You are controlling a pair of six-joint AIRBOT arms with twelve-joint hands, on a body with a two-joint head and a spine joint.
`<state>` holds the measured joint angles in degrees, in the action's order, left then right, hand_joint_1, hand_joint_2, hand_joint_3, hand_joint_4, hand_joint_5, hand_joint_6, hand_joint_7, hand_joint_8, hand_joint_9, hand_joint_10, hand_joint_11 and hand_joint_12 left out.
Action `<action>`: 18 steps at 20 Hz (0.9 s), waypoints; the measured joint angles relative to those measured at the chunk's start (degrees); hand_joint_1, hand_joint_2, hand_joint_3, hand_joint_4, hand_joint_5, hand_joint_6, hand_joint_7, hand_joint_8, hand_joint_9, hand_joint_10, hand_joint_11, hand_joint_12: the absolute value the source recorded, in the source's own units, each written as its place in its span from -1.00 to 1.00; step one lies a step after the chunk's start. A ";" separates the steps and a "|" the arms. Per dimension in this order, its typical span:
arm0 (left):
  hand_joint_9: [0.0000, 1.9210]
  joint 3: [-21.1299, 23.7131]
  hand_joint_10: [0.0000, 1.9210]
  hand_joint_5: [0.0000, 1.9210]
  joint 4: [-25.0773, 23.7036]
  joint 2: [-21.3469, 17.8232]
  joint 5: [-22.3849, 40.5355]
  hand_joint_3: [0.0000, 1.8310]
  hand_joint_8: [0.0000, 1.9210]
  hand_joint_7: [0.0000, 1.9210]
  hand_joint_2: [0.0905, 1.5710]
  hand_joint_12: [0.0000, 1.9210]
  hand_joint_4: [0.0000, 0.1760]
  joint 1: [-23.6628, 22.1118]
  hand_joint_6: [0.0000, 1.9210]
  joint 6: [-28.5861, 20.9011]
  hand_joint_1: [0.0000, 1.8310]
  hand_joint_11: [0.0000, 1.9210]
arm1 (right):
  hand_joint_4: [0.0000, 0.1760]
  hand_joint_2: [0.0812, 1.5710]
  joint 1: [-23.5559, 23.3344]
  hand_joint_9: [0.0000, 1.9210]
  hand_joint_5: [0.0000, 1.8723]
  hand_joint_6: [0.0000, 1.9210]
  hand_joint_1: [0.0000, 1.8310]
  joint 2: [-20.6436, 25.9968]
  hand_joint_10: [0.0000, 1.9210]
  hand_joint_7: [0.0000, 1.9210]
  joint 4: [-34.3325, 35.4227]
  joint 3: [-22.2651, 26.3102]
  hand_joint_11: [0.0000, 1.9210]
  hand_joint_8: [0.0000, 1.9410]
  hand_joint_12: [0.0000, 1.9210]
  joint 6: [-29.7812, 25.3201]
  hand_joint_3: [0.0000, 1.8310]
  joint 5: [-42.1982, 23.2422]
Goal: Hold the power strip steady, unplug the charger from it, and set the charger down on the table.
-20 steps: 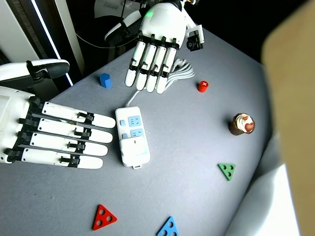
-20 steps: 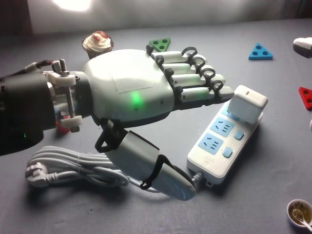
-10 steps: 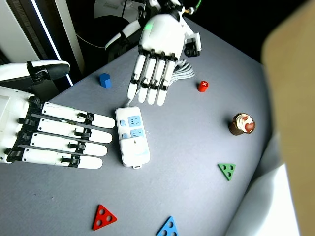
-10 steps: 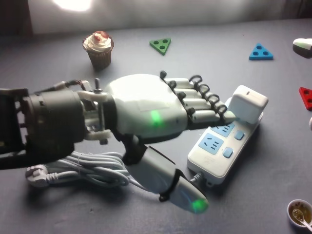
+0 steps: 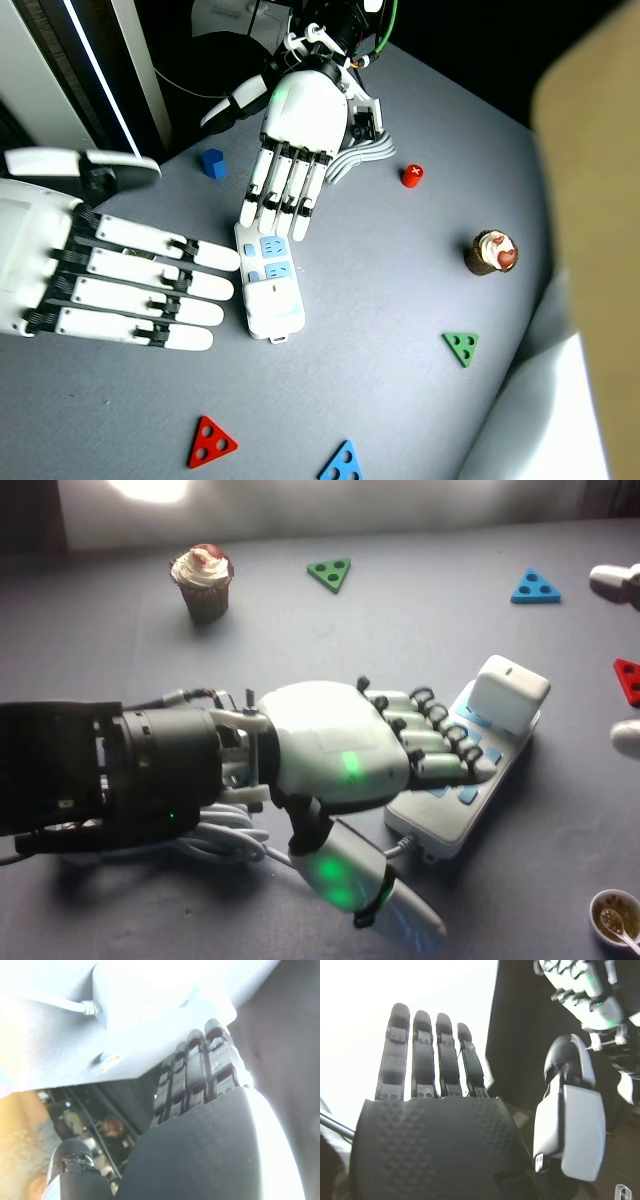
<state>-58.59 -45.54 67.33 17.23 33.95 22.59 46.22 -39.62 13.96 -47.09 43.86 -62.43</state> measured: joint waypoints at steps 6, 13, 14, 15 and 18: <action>-0.90 -2.12 -1.00 -0.94 -0.09 1.77 -0.17 -1.00 -1.00 -0.91 0.07 -0.87 -1.00 0.81 -1.00 0.28 -1.00 -0.93 | -1.00 0.34 -2.47 -0.65 -0.71 -1.00 -0.05 -1.64 -1.00 -0.64 6.62 0.66 -0.65 -1.00 -0.90 5.01 -0.98 3.85; -0.91 -3.80 -1.00 -0.94 -0.09 3.23 -0.42 -1.00 -1.00 -0.91 0.07 -0.87 -1.00 1.18 -1.00 0.28 -1.00 -0.94 | -1.00 0.33 -7.87 -0.56 -0.56 -1.00 0.09 -5.35 -0.99 -0.55 21.73 1.22 -0.59 -1.00 -0.83 14.67 -1.00 7.69; -0.90 -3.87 -0.99 -0.93 -0.07 3.54 -0.50 -1.00 -0.99 -0.90 0.07 -0.86 -1.00 1.46 -0.99 0.28 -1.00 -0.92 | -1.00 0.34 -9.03 -0.56 -0.55 -1.00 0.10 -6.10 -1.00 -0.55 24.41 1.31 -0.59 -1.00 -0.83 15.91 -1.00 8.11; -0.90 -4.02 -1.00 -0.94 -0.07 3.91 -0.66 -1.00 -1.00 -0.91 0.07 -0.86 -1.00 1.62 -1.00 0.26 -1.00 -0.93 | -1.00 0.34 -9.99 -0.56 -0.56 -1.00 0.10 -6.60 -1.00 -0.55 26.95 1.33 -0.60 -1.00 -0.83 17.55 -1.00 8.55; -0.90 -4.39 -1.00 -0.94 0.00 4.33 -0.59 -1.00 -1.00 -0.91 0.08 -0.86 -1.00 2.49 -1.00 0.24 -1.00 -0.92 | -1.00 0.36 -11.80 -0.58 -0.61 -1.00 0.06 -8.04 -1.00 -0.57 31.39 1.33 -0.62 -1.00 -0.83 20.83 -0.99 8.87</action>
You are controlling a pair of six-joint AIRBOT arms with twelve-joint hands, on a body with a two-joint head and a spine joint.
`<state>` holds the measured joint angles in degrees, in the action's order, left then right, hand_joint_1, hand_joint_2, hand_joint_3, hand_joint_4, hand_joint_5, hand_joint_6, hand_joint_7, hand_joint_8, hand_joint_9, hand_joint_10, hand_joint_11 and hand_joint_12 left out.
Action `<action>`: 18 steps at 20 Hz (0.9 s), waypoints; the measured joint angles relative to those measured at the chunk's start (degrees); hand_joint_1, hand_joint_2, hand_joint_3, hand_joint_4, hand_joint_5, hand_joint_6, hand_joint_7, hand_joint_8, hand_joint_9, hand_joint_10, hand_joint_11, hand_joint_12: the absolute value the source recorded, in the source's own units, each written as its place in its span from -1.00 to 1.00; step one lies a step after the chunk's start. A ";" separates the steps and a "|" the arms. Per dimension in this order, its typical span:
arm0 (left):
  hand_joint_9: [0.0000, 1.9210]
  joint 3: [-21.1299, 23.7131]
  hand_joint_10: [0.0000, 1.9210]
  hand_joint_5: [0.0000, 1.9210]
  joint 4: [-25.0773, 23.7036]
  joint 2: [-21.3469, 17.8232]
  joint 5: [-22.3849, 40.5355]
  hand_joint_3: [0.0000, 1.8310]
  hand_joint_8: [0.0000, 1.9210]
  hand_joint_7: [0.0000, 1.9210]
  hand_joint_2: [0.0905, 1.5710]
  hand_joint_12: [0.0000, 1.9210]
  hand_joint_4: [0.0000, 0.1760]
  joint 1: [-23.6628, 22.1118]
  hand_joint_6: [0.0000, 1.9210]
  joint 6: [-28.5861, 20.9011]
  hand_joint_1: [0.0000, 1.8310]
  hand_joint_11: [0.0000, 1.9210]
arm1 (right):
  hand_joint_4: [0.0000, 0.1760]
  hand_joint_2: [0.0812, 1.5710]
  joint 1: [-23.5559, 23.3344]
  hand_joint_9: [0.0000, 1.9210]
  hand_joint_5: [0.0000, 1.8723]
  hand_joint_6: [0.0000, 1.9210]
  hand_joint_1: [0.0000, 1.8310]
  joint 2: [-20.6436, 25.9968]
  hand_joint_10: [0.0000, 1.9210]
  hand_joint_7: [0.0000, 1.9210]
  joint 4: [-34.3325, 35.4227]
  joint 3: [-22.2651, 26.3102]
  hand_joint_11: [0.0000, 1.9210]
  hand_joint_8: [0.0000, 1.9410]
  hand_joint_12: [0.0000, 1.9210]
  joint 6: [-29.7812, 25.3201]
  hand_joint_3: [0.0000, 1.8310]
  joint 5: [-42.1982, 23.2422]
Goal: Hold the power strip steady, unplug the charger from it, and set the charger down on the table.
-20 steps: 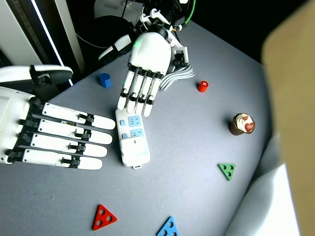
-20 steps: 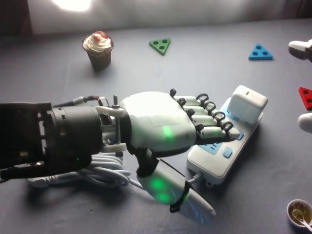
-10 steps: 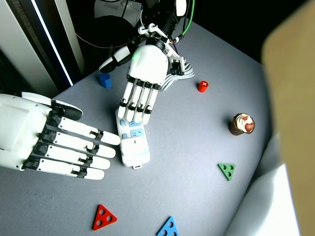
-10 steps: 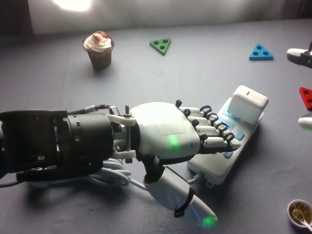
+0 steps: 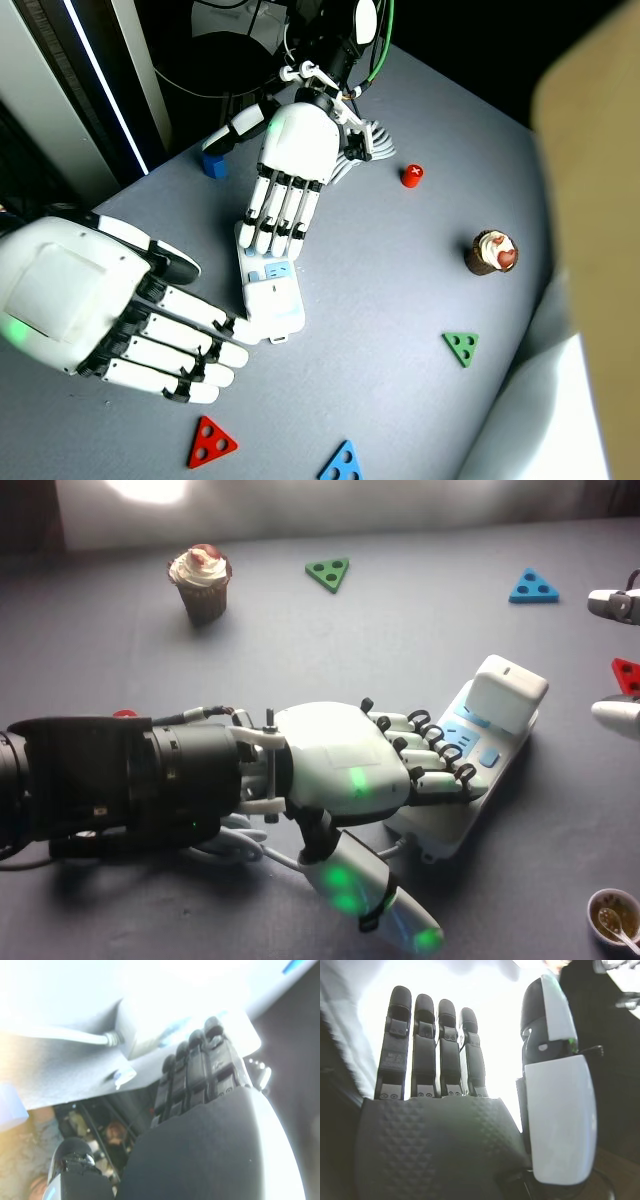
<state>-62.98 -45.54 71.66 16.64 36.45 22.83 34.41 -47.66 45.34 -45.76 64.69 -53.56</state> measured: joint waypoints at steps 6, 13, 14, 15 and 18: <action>-0.90 -0.59 -1.00 -0.94 0.17 0.87 1.31 -1.00 -1.00 -0.91 0.07 -0.86 -1.00 1.18 -1.00 -0.13 -1.00 -0.93 | -1.00 0.35 -1.20 -0.55 -0.58 -0.99 0.08 -4.83 -0.99 -0.55 4.26 -1.03 -0.61 -0.99 -0.82 4.87 -1.00 -0.42; -0.93 -0.70 -1.00 -0.96 0.15 1.05 2.27 -1.00 -1.00 -0.93 0.07 -0.87 -1.00 2.43 -1.00 0.31 -1.00 -0.94 | -1.00 0.34 -5.73 -0.56 -0.56 -0.99 0.10 -8.20 -0.99 -0.54 10.27 -2.23 -0.61 -0.99 -0.80 8.57 -1.00 -1.46; -0.93 -0.70 -1.00 -0.96 0.15 1.05 2.25 -1.00 -1.00 -0.93 0.07 -0.87 -1.00 2.43 -1.00 0.31 -1.00 -0.94 | -1.00 0.34 -5.73 -0.56 -0.56 -0.99 0.10 -8.31 -0.99 -0.54 10.43 -2.23 -0.61 -0.99 -0.80 9.01 -1.00 -1.38; -0.91 -0.70 -0.99 -0.95 0.02 1.05 2.27 -1.00 -0.99 -0.91 0.07 -0.86 -1.00 2.51 -0.99 0.31 -1.00 -0.92 | -1.00 0.35 -6.16 -0.56 -0.56 -1.00 0.07 -8.28 -0.99 -0.53 11.28 -2.23 -0.61 -0.99 -0.80 9.44 -1.00 -1.05; -0.91 -0.70 -1.00 -0.95 -0.07 0.90 2.36 -1.00 -0.99 -0.92 0.08 -0.86 -1.00 2.64 -1.00 0.44 -1.00 -0.91 | -1.00 0.35 -6.99 -0.57 -0.57 -1.00 0.08 -8.31 -1.00 -0.54 15.43 -2.25 -0.63 -1.00 -0.80 10.19 -1.00 -0.98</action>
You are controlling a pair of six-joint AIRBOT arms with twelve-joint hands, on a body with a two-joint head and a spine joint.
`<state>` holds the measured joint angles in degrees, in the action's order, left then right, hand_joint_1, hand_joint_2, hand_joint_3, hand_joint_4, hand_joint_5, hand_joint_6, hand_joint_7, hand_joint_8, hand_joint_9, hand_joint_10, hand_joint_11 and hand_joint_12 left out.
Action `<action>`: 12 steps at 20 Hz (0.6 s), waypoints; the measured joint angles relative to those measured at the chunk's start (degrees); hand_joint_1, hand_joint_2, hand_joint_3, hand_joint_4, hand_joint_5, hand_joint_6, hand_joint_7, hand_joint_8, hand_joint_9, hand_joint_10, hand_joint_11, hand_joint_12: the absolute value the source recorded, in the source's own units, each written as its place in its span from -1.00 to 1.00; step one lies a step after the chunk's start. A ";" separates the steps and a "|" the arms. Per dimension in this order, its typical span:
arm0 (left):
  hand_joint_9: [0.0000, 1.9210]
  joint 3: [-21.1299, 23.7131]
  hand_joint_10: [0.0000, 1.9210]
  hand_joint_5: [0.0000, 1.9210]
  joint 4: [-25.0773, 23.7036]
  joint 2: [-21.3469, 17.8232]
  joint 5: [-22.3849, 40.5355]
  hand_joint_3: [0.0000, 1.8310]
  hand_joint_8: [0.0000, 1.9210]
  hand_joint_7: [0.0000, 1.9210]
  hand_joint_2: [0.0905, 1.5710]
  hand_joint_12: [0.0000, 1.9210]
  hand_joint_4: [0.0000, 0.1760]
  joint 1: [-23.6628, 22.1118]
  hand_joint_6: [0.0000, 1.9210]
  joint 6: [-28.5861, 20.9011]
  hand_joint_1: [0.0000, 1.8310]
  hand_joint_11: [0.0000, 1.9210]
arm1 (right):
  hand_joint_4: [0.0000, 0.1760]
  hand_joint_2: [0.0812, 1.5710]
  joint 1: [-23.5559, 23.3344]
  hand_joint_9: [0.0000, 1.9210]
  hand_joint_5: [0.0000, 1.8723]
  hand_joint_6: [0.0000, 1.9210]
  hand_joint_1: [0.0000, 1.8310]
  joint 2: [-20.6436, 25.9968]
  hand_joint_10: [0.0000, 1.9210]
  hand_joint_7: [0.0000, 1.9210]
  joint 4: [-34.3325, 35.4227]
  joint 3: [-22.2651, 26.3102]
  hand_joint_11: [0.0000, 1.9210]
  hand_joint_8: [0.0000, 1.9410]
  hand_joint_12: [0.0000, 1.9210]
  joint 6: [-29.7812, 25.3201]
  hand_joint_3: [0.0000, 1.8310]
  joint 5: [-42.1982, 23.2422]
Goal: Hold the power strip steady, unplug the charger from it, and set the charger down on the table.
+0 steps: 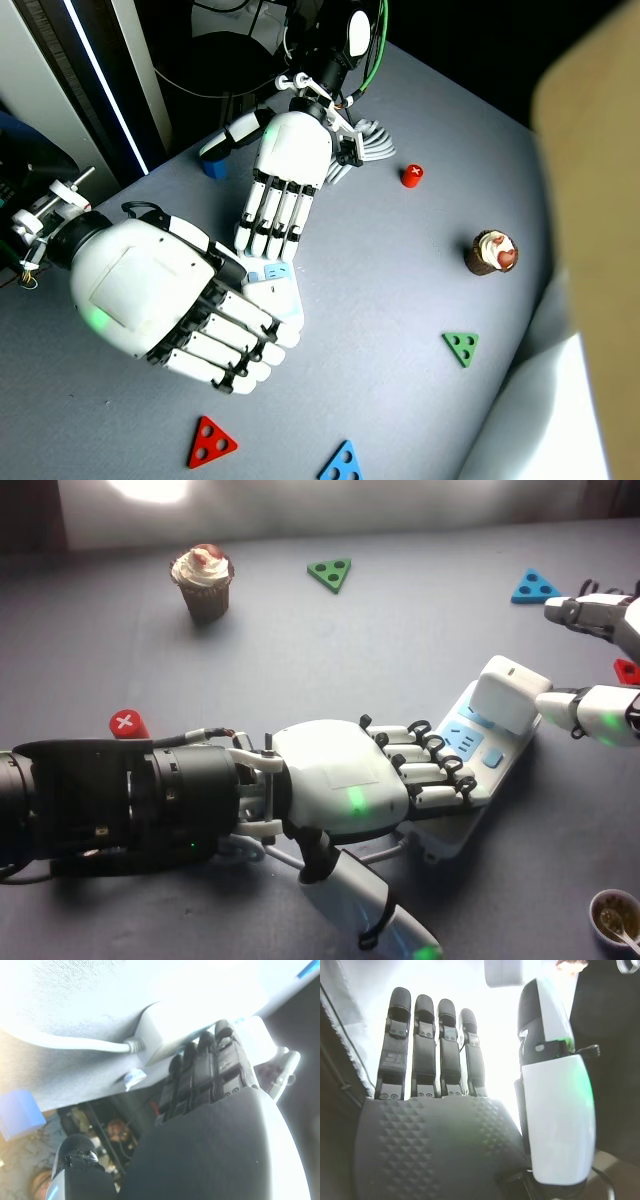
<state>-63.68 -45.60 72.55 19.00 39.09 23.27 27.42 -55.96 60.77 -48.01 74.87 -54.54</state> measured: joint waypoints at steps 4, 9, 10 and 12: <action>-0.92 0.07 -0.99 -0.96 0.00 -0.04 -0.09 -1.00 -0.99 -0.93 0.09 -0.87 -1.00 0.00 -0.99 0.00 -1.00 -0.92 | -1.00 0.33 -0.90 -0.54 -0.54 -1.00 0.12 -1.20 -0.99 -0.52 1.36 0.13 -0.60 -1.00 -0.77 0.35 -1.00 0.48; -0.92 0.07 -1.00 -0.96 -0.04 -0.04 -0.11 -1.00 -1.00 -0.92 0.07 -0.87 -1.00 -0.07 -1.00 -0.04 -1.00 -0.93 | -1.00 0.33 -1.57 -0.55 -0.56 -1.00 0.13 -1.64 -1.00 -0.53 1.66 0.92 -0.62 -1.00 -0.78 1.07 -1.00 1.20; -0.92 0.13 -1.00 -0.97 -0.07 -0.17 -0.15 -1.00 -1.00 -0.93 0.07 -0.88 -1.00 -0.07 -1.00 -0.13 -1.00 -0.93 | -1.00 0.33 -1.57 -0.54 -0.53 -0.99 0.14 -1.66 -1.00 -0.52 1.79 0.90 -0.61 -0.99 -0.77 1.09 -1.00 1.18; -0.92 0.17 -1.00 -0.96 -0.09 -0.22 -0.17 -1.00 -1.00 -0.92 0.07 -0.87 -1.00 -0.07 -0.99 -0.15 -1.00 -0.93 | -1.00 0.33 -1.57 -0.54 -0.53 -0.99 0.12 -1.90 -1.00 -0.51 1.79 0.85 -0.62 -0.99 -0.77 1.09 -1.00 0.96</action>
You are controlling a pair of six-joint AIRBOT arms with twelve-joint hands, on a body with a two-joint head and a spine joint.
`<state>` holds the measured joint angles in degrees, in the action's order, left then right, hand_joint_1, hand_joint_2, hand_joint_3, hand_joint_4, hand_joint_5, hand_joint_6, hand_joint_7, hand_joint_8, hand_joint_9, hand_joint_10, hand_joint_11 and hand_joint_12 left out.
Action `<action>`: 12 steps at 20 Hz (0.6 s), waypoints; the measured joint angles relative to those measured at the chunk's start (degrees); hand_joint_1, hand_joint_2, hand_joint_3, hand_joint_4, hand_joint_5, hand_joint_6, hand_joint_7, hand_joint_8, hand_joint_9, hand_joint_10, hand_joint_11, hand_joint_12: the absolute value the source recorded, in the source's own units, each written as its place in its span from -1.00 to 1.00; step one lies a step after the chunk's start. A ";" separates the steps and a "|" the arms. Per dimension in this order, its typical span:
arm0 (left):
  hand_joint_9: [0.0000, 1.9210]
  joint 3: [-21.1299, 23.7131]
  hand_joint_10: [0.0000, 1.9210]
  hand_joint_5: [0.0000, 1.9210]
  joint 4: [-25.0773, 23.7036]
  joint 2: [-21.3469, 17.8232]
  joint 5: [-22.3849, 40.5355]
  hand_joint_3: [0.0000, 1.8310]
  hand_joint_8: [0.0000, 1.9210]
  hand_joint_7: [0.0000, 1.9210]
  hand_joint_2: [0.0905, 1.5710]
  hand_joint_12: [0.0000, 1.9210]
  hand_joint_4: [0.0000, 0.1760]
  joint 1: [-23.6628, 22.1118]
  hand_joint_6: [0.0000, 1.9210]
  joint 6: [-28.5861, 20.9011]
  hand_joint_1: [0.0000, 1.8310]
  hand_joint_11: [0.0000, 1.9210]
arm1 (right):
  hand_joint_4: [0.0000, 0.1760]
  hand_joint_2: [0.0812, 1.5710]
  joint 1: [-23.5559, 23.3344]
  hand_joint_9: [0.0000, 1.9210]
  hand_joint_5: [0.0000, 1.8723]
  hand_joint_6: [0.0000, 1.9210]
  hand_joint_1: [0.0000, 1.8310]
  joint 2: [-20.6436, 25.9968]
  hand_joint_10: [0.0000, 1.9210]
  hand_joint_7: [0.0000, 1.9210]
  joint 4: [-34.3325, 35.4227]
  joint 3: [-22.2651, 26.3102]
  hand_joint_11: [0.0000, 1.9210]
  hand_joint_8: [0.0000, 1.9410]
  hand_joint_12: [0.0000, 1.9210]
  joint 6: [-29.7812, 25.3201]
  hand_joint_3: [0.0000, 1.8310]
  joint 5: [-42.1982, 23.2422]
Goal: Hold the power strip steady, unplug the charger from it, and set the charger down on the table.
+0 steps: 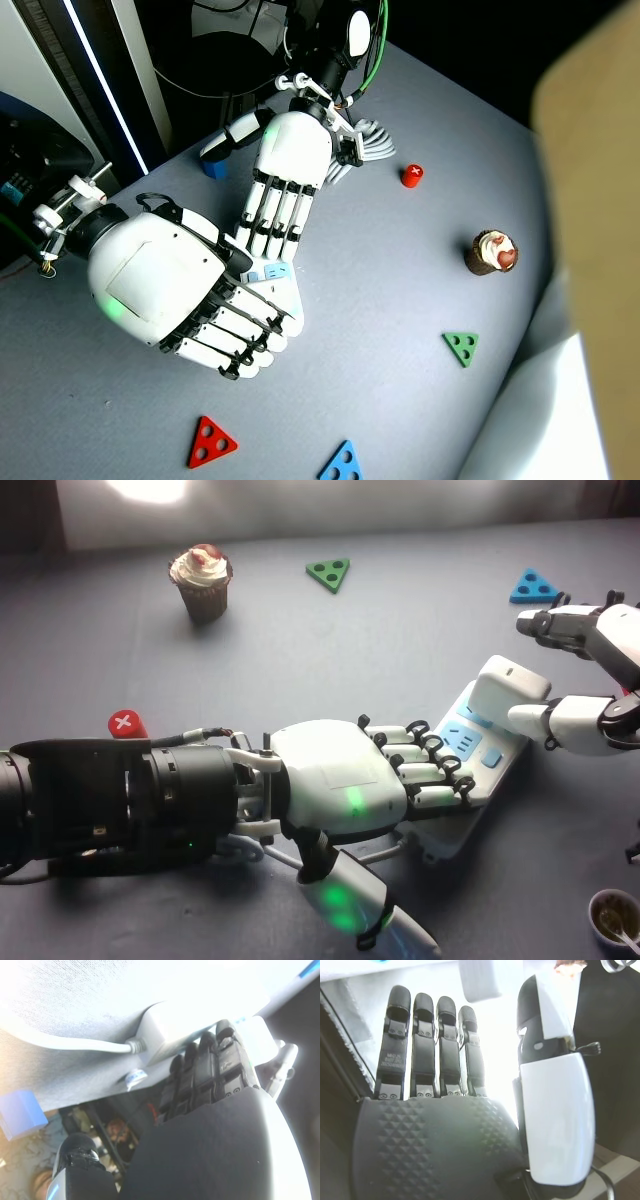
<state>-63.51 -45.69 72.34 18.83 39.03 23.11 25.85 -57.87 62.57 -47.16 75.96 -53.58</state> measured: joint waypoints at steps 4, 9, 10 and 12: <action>-0.92 0.00 -1.00 -0.97 -0.17 0.00 -0.15 -1.00 -1.00 -0.92 0.06 -0.88 -1.00 -0.04 -1.00 -0.07 -1.00 -0.93 | -1.00 0.36 -0.07 -0.55 -0.54 -1.00 0.10 -1.88 -1.00 -0.52 0.83 -0.70 -0.63 -1.00 -0.76 0.04 -0.99 0.04; -0.93 0.00 -1.00 -0.98 -0.22 -0.02 -0.17 -1.00 -1.00 -0.94 0.07 -0.88 -1.00 -0.07 -1.00 -0.07 -1.00 -0.93 | -1.00 0.36 -0.68 -0.54 -0.52 -0.99 0.11 -3.48 -0.99 -0.50 2.62 -1.92 -0.63 -0.99 -0.74 0.85 -1.00 -0.13; -0.93 0.00 -1.00 -0.97 -0.20 -0.11 -0.17 -1.00 -1.00 -0.94 0.07 -0.88 -1.00 -0.09 -1.00 -0.09 -1.00 -0.93 | -1.00 0.35 -0.72 -0.52 -0.51 -0.99 0.12 -3.87 -0.99 -0.49 2.60 -2.01 -0.62 -0.99 -0.73 0.85 -1.00 -0.13; -0.93 0.00 -1.00 -0.98 -0.28 -0.11 -0.22 -1.00 -1.00 -0.94 0.07 -0.88 -1.00 -0.11 -1.00 -0.20 -1.00 -0.93 | -1.00 0.36 -0.72 -0.51 -0.49 -0.99 0.11 -4.07 -0.99 -0.48 2.56 -2.10 -0.61 -0.99 -0.73 0.83 -1.00 -0.09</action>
<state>-63.51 -45.98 72.23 18.61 38.92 22.92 25.12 -61.93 65.12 -49.25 76.79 -53.67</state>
